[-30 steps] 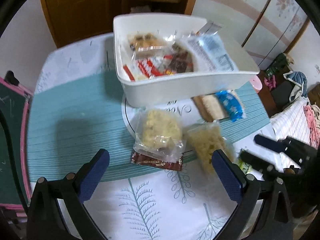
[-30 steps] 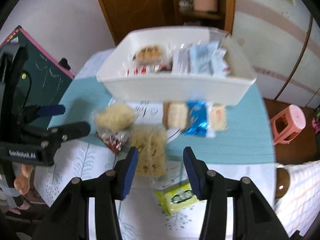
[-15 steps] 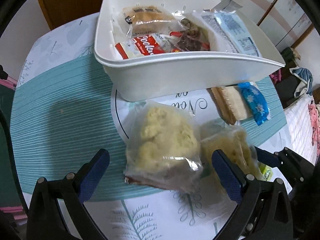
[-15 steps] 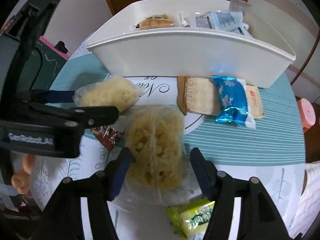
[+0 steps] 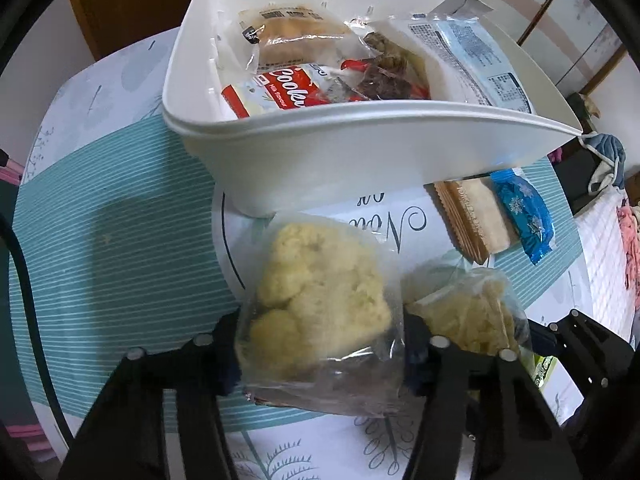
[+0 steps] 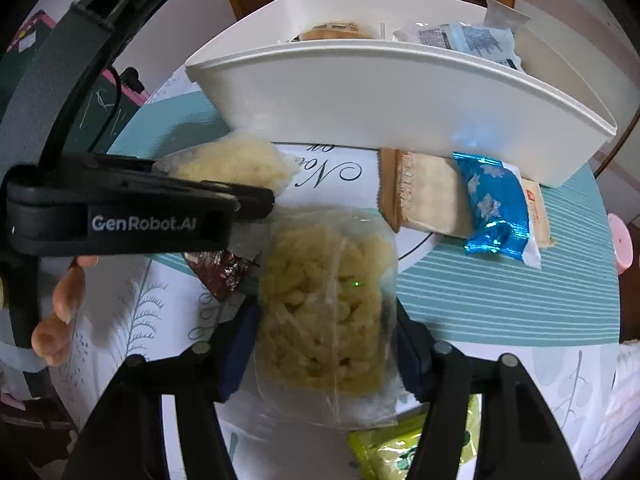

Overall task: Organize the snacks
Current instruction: 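Grasp the clear bag of yellow puffs with left tool while right tool grasps clear pasta bag, then lift both clear bags and carry them over the white tray, then open both tools to drop the clear bags into the tray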

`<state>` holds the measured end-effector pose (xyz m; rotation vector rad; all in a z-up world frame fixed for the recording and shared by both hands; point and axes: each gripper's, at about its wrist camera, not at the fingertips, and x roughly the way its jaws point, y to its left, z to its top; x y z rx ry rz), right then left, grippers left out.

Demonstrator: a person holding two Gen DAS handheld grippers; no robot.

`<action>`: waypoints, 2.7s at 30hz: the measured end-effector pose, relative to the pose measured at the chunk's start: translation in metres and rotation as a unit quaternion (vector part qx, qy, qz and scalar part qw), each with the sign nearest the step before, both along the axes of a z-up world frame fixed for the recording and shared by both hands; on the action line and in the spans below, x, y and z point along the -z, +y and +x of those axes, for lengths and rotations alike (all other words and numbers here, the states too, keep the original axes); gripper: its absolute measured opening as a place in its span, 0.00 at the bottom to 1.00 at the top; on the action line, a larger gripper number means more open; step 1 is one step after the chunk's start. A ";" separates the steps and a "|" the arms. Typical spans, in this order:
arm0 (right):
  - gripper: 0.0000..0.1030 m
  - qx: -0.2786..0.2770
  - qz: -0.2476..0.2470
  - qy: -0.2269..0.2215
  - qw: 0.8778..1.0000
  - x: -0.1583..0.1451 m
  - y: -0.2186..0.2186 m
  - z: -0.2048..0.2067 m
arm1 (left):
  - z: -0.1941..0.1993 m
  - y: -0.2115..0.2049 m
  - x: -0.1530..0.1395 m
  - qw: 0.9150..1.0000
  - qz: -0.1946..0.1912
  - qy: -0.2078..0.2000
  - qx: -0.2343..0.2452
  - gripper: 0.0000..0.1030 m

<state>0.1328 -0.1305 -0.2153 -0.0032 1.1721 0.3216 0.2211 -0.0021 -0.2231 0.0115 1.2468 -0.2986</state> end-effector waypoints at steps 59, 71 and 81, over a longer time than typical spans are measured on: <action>0.59 0.107 0.018 -0.181 0.977 -0.219 -0.075 0.134 | 0.059 -0.038 -0.217 0.971 0.016 -0.237 -0.012 0.53; 0.59 0.117 0.014 -0.125 0.985 -0.165 -0.083 0.158 | 0.082 -0.050 -0.166 0.982 0.029 -0.186 -0.018 0.80; 0.63 0.122 0.009 -0.119 0.985 -0.157 -0.085 0.156 | 0.079 -0.047 -0.156 0.984 0.024 -0.172 -0.026 0.91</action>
